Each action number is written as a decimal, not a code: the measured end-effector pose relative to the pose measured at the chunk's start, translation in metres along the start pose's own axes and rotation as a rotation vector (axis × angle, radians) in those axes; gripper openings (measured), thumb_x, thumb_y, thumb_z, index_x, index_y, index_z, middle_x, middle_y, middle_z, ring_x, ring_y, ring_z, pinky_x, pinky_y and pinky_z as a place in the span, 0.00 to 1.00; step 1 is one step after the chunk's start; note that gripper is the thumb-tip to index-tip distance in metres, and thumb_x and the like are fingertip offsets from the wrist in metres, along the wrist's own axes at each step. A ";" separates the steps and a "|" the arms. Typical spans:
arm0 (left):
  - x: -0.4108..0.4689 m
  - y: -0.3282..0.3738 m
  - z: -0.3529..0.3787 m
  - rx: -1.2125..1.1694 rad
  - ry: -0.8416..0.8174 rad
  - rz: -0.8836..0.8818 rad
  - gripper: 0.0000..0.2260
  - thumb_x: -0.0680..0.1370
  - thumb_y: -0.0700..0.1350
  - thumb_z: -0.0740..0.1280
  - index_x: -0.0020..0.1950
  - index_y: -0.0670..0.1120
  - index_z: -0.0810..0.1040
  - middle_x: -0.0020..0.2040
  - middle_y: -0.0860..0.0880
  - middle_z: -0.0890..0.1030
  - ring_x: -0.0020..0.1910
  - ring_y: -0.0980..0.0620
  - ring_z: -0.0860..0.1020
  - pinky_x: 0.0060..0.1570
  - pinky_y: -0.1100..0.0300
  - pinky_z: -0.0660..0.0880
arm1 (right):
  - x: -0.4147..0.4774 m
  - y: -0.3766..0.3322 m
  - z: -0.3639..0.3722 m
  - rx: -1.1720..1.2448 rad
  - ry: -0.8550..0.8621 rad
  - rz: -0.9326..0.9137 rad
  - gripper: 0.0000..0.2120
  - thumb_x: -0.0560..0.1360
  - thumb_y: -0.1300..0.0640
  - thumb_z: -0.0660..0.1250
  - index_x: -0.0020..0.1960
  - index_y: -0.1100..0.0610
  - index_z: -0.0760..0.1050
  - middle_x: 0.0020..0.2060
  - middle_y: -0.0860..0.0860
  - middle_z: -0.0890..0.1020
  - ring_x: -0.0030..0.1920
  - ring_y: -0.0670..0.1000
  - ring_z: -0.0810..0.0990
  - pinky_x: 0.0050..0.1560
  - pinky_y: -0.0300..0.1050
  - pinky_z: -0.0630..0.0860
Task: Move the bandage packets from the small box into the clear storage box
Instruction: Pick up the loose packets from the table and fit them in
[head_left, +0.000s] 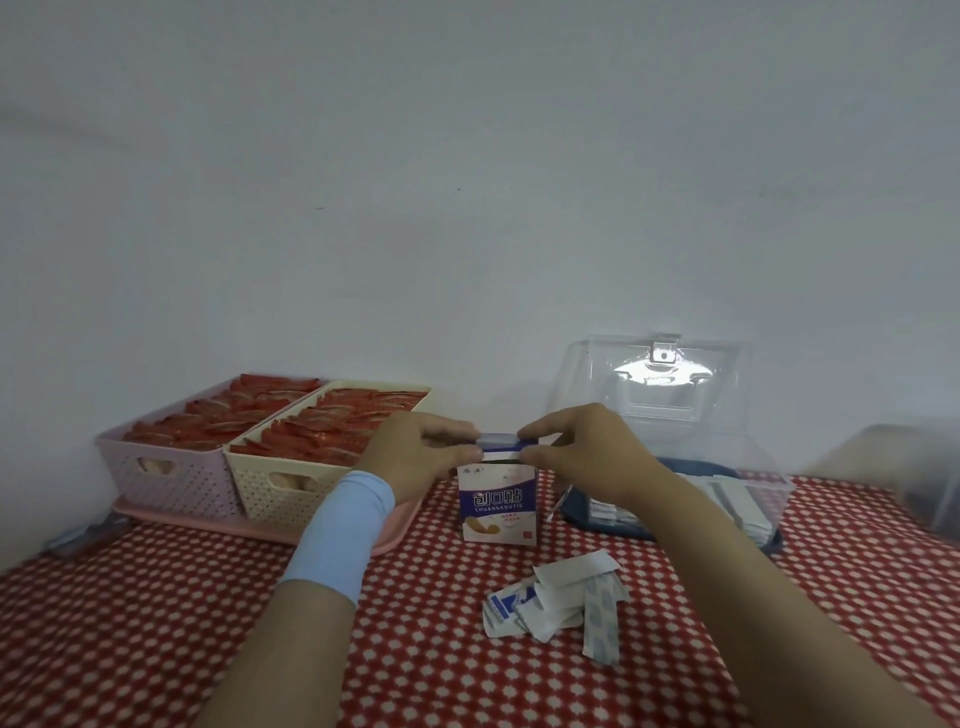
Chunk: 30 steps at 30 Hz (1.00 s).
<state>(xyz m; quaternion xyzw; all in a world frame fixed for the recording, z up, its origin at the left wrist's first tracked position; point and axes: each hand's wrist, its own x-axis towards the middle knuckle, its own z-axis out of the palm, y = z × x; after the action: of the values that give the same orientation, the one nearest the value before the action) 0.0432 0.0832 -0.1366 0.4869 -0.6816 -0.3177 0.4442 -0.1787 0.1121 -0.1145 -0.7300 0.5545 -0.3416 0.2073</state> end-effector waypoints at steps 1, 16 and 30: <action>-0.001 0.001 0.000 0.005 -0.006 0.000 0.09 0.70 0.42 0.79 0.47 0.53 0.87 0.51 0.56 0.86 0.51 0.57 0.83 0.56 0.51 0.81 | 0.000 0.000 0.000 -0.006 -0.003 0.006 0.13 0.77 0.53 0.72 0.61 0.50 0.82 0.56 0.47 0.84 0.50 0.49 0.83 0.45 0.47 0.85; 0.002 -0.006 0.009 0.351 -0.166 -0.020 0.20 0.66 0.55 0.77 0.51 0.62 0.71 0.57 0.58 0.79 0.54 0.57 0.80 0.54 0.52 0.81 | -0.002 -0.003 0.005 -0.187 0.029 0.026 0.04 0.77 0.53 0.72 0.51 0.48 0.80 0.55 0.46 0.79 0.53 0.50 0.79 0.47 0.46 0.84; 0.005 0.000 0.010 0.523 0.136 0.091 0.24 0.69 0.50 0.78 0.58 0.52 0.68 0.62 0.51 0.66 0.57 0.55 0.68 0.60 0.60 0.70 | -0.005 -0.010 0.025 -0.795 -0.320 0.226 0.20 0.79 0.58 0.67 0.71 0.55 0.72 0.67 0.55 0.76 0.65 0.58 0.77 0.67 0.52 0.72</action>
<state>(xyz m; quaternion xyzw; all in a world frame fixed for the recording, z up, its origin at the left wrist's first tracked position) 0.0335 0.0783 -0.1386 0.5742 -0.7302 -0.0772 0.3620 -0.1544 0.1177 -0.1255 -0.7315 0.6800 0.0404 0.0298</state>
